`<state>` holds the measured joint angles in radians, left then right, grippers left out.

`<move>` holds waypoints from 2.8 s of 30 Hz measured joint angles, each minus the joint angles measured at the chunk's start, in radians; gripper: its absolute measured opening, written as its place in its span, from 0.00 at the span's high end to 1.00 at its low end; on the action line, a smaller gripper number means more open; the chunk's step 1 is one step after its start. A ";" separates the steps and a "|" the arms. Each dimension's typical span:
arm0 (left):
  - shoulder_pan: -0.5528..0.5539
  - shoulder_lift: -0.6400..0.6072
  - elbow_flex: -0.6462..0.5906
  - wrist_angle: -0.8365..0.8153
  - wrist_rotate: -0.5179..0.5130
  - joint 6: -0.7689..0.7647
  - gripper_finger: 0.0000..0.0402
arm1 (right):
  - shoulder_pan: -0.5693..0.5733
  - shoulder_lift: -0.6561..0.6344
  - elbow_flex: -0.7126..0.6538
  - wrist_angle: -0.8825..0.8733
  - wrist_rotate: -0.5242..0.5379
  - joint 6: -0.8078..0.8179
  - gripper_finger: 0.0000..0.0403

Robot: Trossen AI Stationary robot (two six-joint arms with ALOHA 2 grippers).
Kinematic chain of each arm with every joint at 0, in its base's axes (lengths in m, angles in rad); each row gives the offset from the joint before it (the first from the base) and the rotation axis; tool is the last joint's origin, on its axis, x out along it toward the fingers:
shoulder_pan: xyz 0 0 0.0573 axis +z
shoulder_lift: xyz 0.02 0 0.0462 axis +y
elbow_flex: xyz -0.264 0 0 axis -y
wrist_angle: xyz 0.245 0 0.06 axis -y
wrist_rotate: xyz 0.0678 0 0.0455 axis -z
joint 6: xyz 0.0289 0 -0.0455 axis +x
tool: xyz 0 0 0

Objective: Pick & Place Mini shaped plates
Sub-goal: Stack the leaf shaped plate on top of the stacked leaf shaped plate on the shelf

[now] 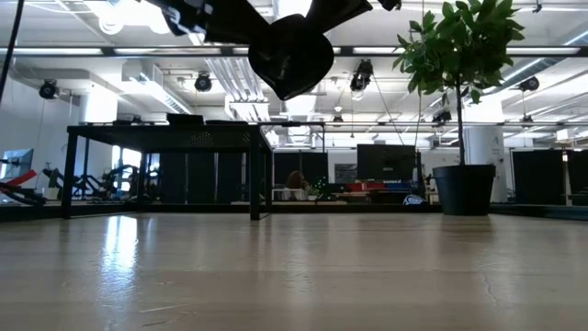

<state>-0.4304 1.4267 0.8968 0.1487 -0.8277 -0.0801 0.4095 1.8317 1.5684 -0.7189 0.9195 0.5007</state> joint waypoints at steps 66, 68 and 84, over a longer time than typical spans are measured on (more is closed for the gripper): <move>0.371 -0.335 0.459 -1.193 0.061 -0.433 1.00 | 0.103 -0.130 0.016 0.046 -0.113 -0.217 0.78; 0.423 -0.345 0.460 -1.212 0.072 -0.420 1.00 | 0.103 -0.130 0.016 0.048 -0.110 -0.219 0.78; 0.822 -0.313 0.504 -1.423 0.140 -0.470 1.00 | 0.103 -0.130 0.016 0.048 -0.108 -0.225 0.81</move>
<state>0.3920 1.1137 1.4003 -1.2742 -0.6875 -0.5502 0.5125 1.7016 1.5841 -0.6707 0.8116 0.2760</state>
